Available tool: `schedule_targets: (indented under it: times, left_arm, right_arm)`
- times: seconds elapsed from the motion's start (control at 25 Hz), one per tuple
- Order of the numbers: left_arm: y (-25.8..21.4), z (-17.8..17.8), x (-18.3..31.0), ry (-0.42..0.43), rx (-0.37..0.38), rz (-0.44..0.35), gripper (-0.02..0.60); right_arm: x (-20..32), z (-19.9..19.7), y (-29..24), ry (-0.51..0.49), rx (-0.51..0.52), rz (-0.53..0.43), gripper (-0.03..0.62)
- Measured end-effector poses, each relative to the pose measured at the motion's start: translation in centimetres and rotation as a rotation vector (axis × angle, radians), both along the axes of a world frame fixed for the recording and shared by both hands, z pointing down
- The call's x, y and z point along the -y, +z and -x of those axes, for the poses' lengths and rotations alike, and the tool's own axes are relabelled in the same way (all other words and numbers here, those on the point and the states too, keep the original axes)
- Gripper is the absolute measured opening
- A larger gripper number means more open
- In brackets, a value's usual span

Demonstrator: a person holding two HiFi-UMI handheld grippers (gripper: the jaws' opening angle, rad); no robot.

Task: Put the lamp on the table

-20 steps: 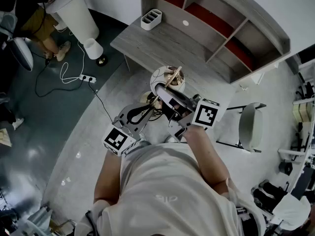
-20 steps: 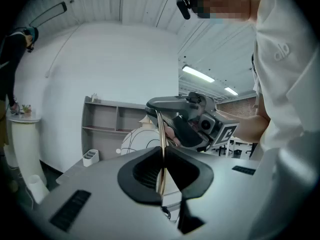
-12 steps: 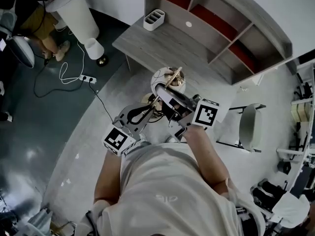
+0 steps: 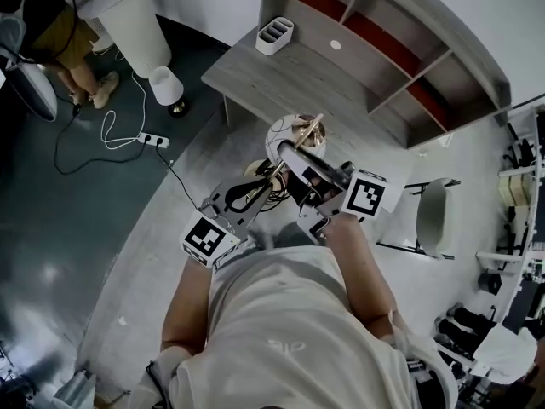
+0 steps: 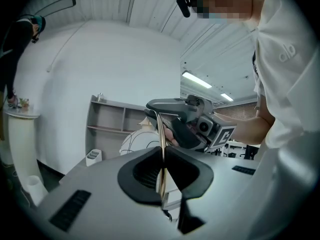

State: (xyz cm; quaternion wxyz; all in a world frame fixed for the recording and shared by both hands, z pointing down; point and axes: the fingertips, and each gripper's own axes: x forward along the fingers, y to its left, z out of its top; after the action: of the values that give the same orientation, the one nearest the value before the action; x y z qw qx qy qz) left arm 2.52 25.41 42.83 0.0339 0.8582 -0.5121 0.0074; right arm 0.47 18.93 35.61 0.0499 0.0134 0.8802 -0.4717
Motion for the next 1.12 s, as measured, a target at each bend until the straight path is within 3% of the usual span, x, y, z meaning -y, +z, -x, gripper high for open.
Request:
schedule_targets:
  times: [0.16, 0.28, 0.44, 0.76, 1.12]
  left_arm:
    - [-1.5, -0.5, 0.5, 0.006, 0.015, -0.029, 0.044]
    - [-1.0, 2.0, 2.0, -0.022, -0.024, 0.01, 0.044]
    - [0.8, 4.9, 4.7, -0.034, 0.01, -0.004, 0.044]
    - [1.8, 6.3, 13.0, -0.046, 0.003, 0.046, 0.044]
    - [1.3, 6.3, 23.1, -0.052, -0.012, 0.049, 0.044]
  right_arm:
    - [0.5, -0.5, -0.9, -0.017, 0.029, 0.013, 0.064]
    - [2.0, 2.2, 0.0, -0.031, 0.029, 0.017, 0.064]
    - [4.7, 4.8, 1.0, -0.045, 0.031, 0.031, 0.064]
    - [13.0, 6.3, 1.9, -0.049, -0.001, 0.038, 0.063]
    - [22.7, 6.8, 1.7, -0.074, -0.011, 0.038, 0.06]
